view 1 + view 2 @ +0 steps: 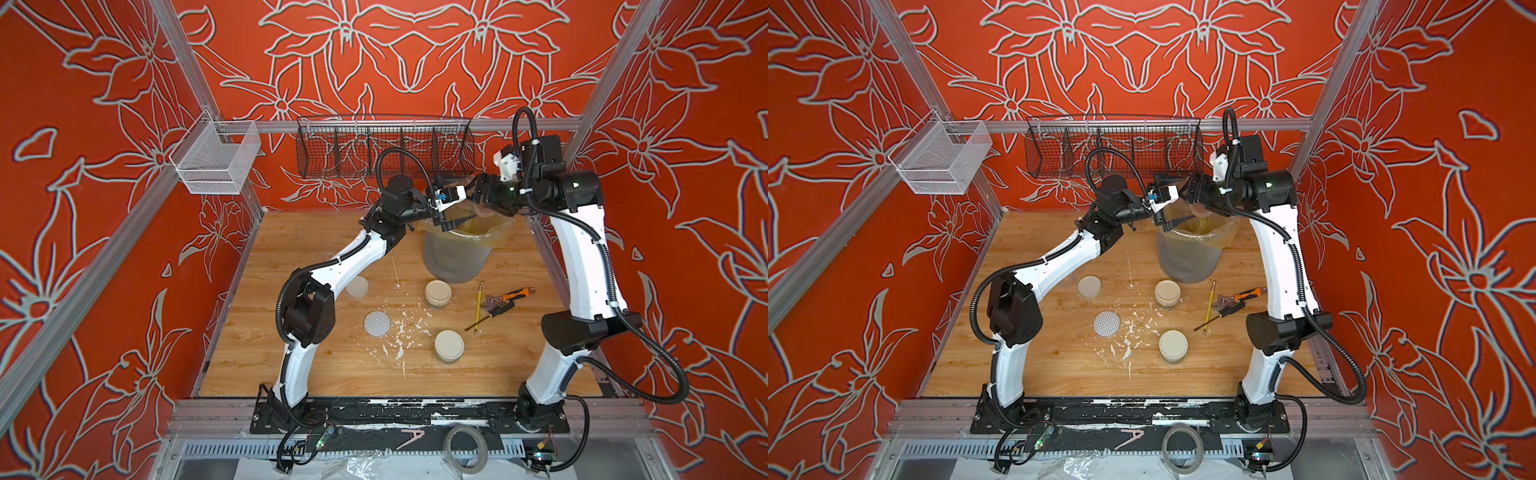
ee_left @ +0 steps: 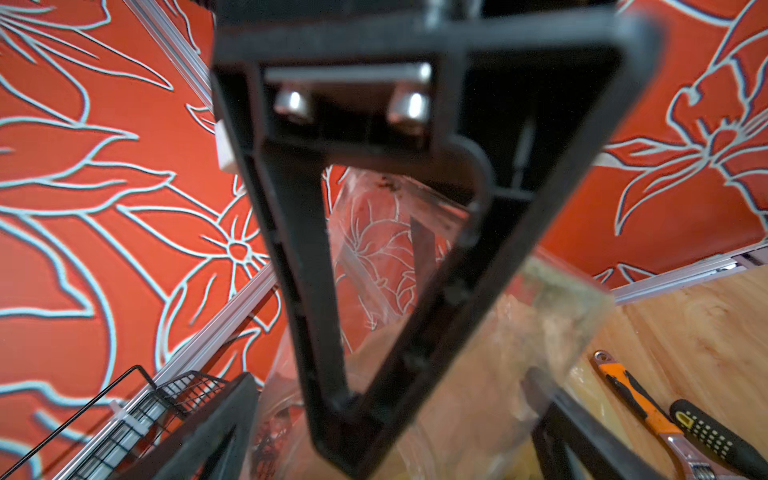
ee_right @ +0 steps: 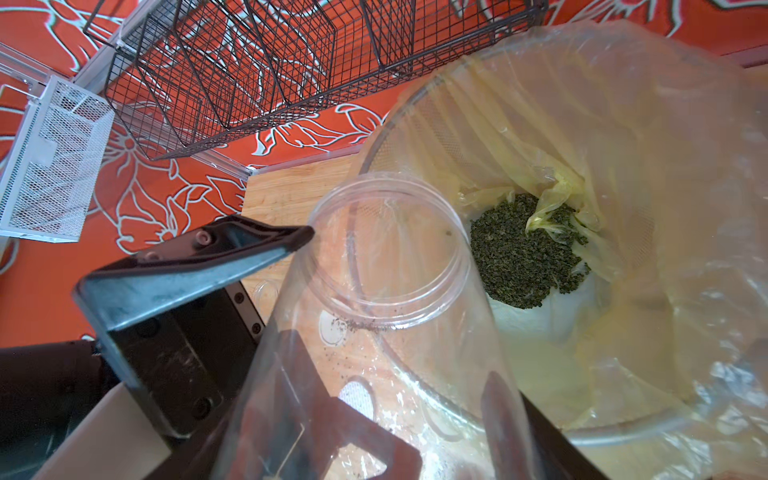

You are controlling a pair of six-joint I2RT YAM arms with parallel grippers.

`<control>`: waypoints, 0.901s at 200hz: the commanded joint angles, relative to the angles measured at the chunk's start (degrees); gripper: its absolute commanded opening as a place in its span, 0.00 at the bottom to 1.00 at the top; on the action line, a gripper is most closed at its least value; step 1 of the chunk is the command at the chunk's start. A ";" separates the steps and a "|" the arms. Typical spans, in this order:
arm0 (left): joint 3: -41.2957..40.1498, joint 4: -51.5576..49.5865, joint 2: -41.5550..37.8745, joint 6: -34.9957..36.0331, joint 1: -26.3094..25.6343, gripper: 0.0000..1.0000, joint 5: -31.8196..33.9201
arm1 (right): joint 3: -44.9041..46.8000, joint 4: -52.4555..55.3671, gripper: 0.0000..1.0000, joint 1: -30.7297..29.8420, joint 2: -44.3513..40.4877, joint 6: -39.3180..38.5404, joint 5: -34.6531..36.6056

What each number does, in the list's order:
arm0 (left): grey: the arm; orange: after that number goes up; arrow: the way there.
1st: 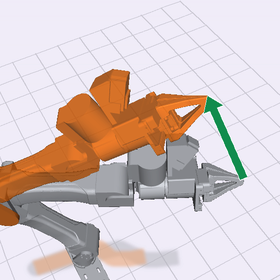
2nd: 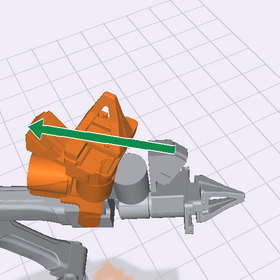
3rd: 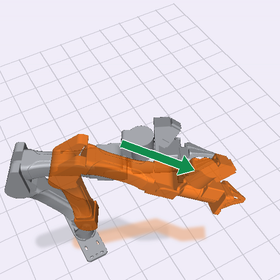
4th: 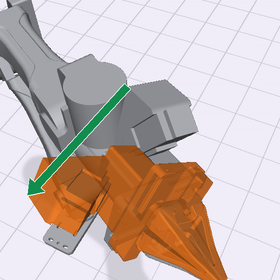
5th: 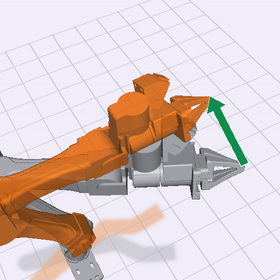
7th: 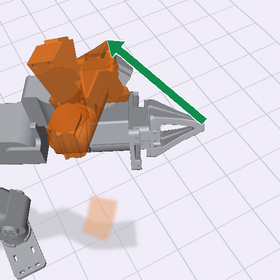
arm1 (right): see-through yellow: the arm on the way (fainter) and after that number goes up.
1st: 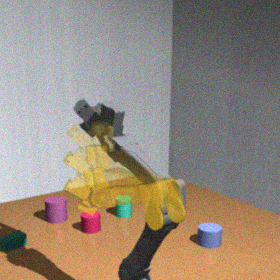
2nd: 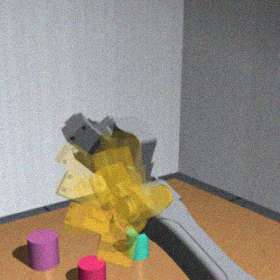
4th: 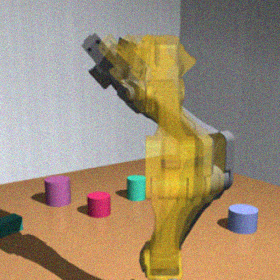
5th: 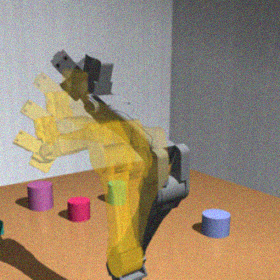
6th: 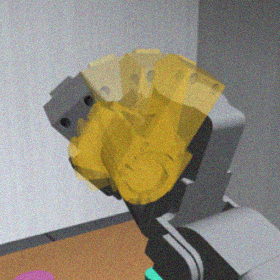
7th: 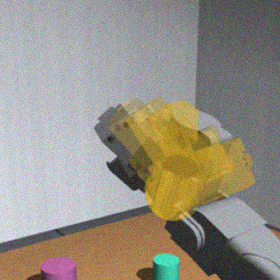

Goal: Empty moldy tea leaves from jars
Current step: Pour the moldy tea leaves from the jar into the trash bin.

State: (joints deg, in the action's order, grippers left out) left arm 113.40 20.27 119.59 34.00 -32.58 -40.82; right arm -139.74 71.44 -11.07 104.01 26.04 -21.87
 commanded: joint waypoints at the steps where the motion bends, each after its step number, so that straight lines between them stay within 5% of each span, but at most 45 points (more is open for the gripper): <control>1: 2.84 2.32 1.28 -5.47 0.40 0.99 -0.38 | 1.18 0.62 0.11 -1.03 -1.94 -0.38 -6.31; 44: 8.26 -6.50 2.55 -7.77 0.03 0.93 4.41 | 2.23 -0.19 0.19 -1.11 -1.73 -0.62 -7.70; 68: 8.71 -11.92 2.25 -1.14 -0.80 1.00 5.62 | 1.10 1.87 0.19 -1.20 -0.82 -1.54 -9.19; 180: 13.54 -13.77 6.26 6.10 -0.91 0.98 6.18 | 2.67 3.36 0.18 -1.80 -1.66 -2.93 -8.86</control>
State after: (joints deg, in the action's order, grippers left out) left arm 125.03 4.91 123.74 36.91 -33.19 -39.57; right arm -137.58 69.71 -10.22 103.57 24.32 -22.20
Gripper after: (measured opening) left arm 0.978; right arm 0.808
